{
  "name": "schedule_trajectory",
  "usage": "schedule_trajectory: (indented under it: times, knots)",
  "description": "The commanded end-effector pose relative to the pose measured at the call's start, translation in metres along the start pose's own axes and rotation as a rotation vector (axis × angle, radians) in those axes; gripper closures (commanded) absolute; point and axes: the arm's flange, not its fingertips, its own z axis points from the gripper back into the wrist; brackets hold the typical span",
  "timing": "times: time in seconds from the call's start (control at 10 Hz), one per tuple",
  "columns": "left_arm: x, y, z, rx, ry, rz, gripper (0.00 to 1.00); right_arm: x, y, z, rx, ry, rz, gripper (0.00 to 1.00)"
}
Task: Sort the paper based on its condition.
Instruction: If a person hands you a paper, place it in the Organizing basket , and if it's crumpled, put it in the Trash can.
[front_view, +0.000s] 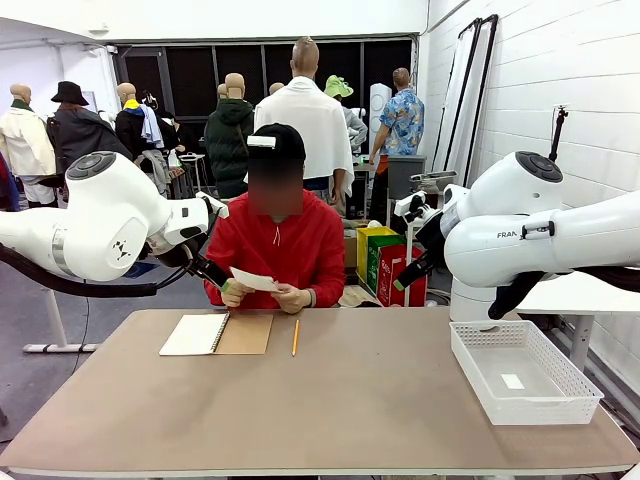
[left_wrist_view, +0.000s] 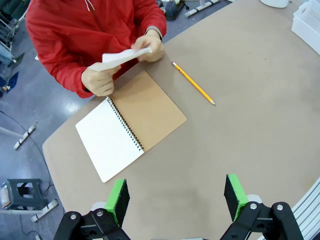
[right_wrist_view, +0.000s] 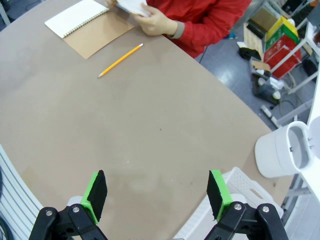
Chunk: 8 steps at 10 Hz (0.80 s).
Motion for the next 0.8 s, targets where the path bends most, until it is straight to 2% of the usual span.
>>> schedule_trajectory:
  times: [0.0,0.7]
  knots:
    - [-0.0004,0.0,-0.0002,-0.001,0.004,0.0,0.0,-0.0007,-0.001,-0.0005,0.003,0.001,0.001,0.0]
    - [-0.0004,0.0,-0.0002,-0.001,0.004,0.0,0.0,-0.0007,-0.001,-0.0005,0.003,0.001,0.001,0.0]
